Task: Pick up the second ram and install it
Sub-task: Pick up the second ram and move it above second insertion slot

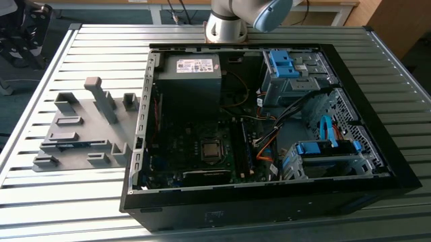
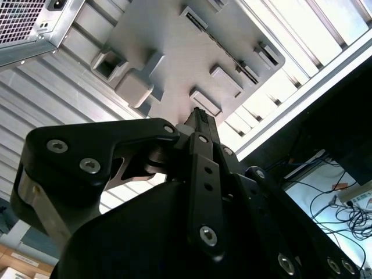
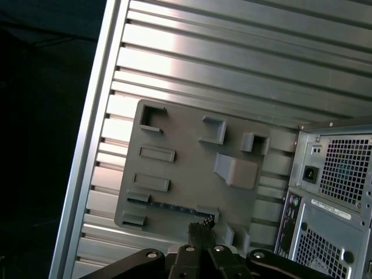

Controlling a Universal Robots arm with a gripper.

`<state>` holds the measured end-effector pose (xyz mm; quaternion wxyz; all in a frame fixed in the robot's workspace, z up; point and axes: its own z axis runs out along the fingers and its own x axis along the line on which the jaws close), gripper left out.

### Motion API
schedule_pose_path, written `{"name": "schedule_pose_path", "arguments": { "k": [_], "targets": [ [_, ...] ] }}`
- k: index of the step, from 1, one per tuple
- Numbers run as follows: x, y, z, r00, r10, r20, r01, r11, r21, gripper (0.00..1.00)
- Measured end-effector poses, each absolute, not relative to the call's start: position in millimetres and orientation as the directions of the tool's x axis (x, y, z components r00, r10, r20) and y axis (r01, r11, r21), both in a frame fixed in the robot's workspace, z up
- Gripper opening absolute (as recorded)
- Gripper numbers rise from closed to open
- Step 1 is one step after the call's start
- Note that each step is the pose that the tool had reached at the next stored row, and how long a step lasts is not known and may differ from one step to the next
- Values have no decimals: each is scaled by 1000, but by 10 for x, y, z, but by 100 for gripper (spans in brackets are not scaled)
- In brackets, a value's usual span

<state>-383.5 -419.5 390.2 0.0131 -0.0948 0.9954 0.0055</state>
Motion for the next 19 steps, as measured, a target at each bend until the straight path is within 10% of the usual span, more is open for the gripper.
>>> {"name": "schedule_pose_path", "arguments": {
  "k": [19],
  "targets": [
    [-3836,-4195,3902,-975,-218,-27,-219,976,8,11]
  ]
}}
